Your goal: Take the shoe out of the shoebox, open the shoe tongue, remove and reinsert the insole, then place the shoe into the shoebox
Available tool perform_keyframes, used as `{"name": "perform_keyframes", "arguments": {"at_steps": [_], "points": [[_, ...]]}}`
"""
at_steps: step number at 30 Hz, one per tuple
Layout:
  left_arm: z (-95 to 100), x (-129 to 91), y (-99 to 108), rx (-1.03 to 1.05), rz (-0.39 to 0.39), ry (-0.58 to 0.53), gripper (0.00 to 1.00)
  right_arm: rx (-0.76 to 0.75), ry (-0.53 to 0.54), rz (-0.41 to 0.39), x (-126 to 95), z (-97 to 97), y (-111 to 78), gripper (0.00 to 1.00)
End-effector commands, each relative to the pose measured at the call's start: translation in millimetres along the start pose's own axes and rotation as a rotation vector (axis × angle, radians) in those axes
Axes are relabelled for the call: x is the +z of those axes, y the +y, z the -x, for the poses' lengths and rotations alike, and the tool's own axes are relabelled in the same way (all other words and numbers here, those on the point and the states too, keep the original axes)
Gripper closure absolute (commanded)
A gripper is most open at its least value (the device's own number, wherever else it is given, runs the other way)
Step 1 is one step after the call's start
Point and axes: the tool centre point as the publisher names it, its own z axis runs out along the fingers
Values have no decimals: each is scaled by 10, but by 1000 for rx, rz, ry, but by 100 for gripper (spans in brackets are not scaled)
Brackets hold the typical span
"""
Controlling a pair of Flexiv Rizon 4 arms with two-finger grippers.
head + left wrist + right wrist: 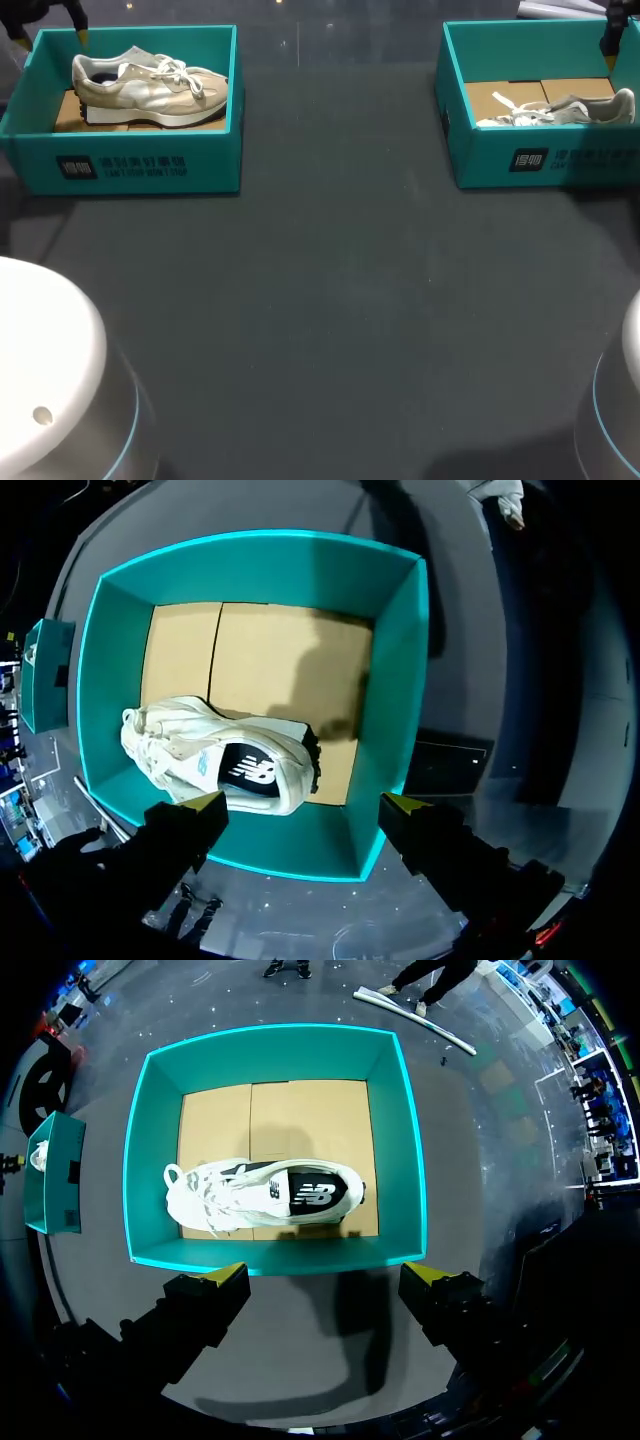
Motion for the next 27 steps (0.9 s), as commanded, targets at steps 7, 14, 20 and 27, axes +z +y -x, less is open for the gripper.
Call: {"name": "perform_keyframes", "arguments": {"at_steps": [7, 14, 20, 27], "points": [[-4, 241, 122, 46, -35, 0, 0, 1, 0, 0, -1, -1, 0, 0], [22, 325, 115, 79, -40, -3, 0, 1, 0, 0, -1, -1, 0, 0], [38, 373, 138, 91, -43, -6, 0, 1, 0, 0, -1, -1, 0, 0], [46, 403, 157, 108, -48, -10, 0, 1, 0, 0, -1, -1, 0, 0]]}}
